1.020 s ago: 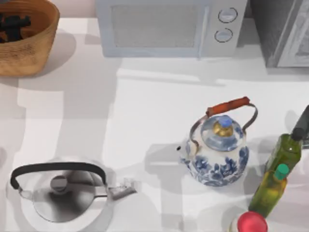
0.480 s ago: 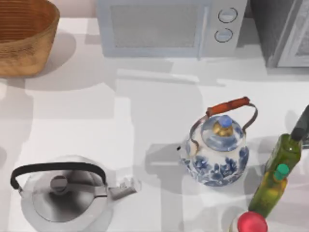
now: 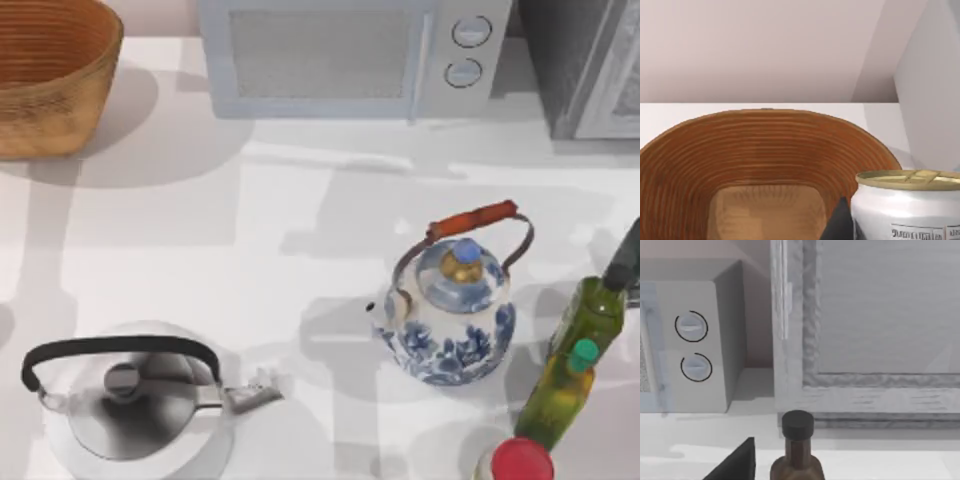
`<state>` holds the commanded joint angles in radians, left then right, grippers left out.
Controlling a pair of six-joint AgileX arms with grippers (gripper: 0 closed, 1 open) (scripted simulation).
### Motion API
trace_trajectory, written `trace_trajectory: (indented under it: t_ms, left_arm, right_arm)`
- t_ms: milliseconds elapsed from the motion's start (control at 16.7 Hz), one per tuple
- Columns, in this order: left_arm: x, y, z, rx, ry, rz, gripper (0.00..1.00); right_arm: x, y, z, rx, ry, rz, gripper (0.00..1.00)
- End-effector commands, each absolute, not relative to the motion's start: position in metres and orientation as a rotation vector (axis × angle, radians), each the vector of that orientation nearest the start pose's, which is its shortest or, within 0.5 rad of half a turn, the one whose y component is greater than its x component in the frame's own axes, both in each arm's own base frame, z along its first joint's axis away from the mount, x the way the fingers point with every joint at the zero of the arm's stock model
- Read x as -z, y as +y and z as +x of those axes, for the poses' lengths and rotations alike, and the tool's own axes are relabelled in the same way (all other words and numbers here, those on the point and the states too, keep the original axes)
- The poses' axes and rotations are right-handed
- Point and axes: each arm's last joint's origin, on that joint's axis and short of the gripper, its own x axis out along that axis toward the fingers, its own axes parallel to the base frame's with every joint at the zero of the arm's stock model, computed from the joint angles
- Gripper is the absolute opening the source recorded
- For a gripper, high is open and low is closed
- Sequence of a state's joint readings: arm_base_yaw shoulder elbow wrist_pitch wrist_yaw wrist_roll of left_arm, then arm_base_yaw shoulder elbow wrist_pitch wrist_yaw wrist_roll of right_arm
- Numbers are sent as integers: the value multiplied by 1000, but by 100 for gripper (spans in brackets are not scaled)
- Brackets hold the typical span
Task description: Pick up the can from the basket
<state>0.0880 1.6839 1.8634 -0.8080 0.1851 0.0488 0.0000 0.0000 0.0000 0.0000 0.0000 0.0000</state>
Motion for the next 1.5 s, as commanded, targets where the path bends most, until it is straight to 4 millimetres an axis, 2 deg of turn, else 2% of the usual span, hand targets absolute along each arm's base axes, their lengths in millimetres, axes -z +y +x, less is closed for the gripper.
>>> trace_trajectory:
  t_ms: [120,300,480,660,900,1080,1260,1500]
  left_arm:
    - [-409,23,311,87,534,-31,0]
    - [-385,12,235,69,411,-10,0]
    - [-337,6,174,50,298,3,0]
    - [-279,2,134,32,196,8,0]
    - [-208,0,110,12,84,6,0]
    - [-173,-1,106,3,26,2,0]
    - [-160,-1,106,0,0,0,0]
    - [-160,-1,106,0,0,0,0]
  right_arm:
    - [-160,-1,106,0,0,0,100]
    - [-160,-1,106,0,0,0,100]
    - [-160,-1,106,0,0,0,100]
    - [-160,-1,106,0,0,0,100]
    - [-160,-1,106,0,0,0,100]
    - [-160,-1,106,0,0,0,100]
    - [-160,-1,106,0,0,0,100]
    - [-160,-1,106,0,0,0,100]
